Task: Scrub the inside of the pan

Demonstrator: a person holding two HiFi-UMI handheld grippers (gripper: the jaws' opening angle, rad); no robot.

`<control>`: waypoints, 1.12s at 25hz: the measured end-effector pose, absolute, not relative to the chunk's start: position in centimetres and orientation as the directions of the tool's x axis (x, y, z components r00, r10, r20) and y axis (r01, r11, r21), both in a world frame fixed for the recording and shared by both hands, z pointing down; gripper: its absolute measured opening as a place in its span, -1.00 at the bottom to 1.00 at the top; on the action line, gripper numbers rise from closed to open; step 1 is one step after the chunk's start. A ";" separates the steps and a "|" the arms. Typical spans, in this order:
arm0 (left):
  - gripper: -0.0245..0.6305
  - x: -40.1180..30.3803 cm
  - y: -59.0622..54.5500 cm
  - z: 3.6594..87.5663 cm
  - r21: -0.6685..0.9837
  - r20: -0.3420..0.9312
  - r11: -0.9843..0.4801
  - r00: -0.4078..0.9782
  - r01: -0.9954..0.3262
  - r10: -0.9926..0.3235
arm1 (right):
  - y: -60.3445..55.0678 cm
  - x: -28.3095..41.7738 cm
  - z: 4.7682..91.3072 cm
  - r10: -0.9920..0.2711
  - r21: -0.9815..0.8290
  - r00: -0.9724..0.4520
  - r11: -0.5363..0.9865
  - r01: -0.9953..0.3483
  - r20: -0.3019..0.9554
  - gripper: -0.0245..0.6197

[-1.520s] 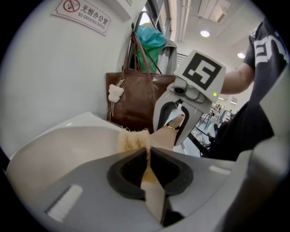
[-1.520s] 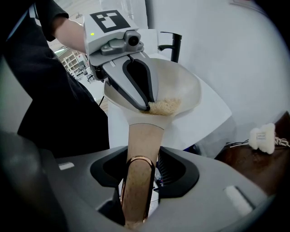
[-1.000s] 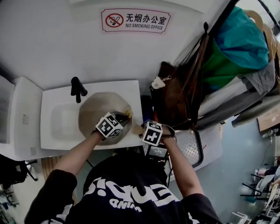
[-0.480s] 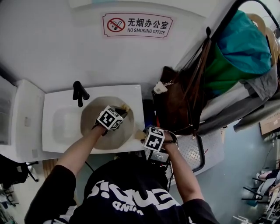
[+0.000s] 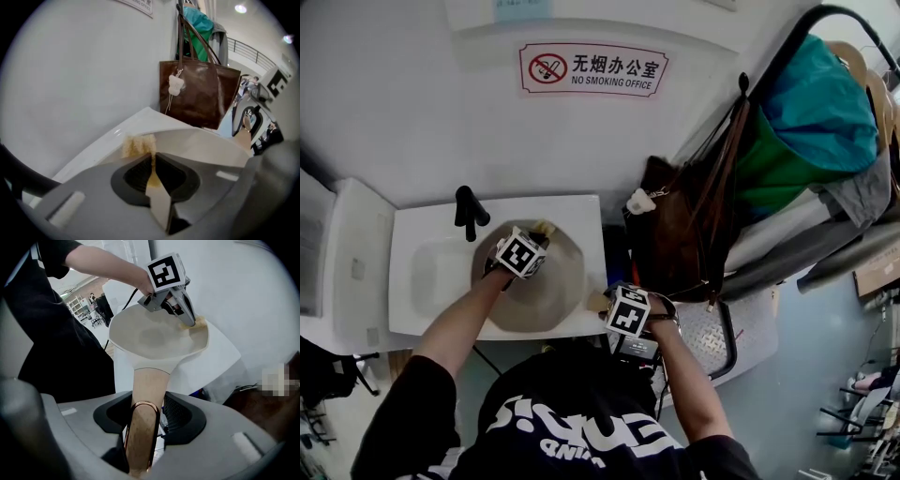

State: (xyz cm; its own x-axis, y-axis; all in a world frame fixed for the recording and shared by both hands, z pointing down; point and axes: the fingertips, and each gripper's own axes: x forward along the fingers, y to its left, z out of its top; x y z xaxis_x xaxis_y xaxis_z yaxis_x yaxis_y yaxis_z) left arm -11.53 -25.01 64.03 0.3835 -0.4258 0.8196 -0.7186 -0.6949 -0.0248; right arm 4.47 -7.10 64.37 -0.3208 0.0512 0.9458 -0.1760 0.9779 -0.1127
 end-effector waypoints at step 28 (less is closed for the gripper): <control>-0.85 -20.7 -15.6 64.9 -0.158 0.980 -0.872 0.032 -0.464 -0.194 | -7.3 4.7 64.1 0.050 -0.108 -0.310 0.979 -0.173 0.949 -0.31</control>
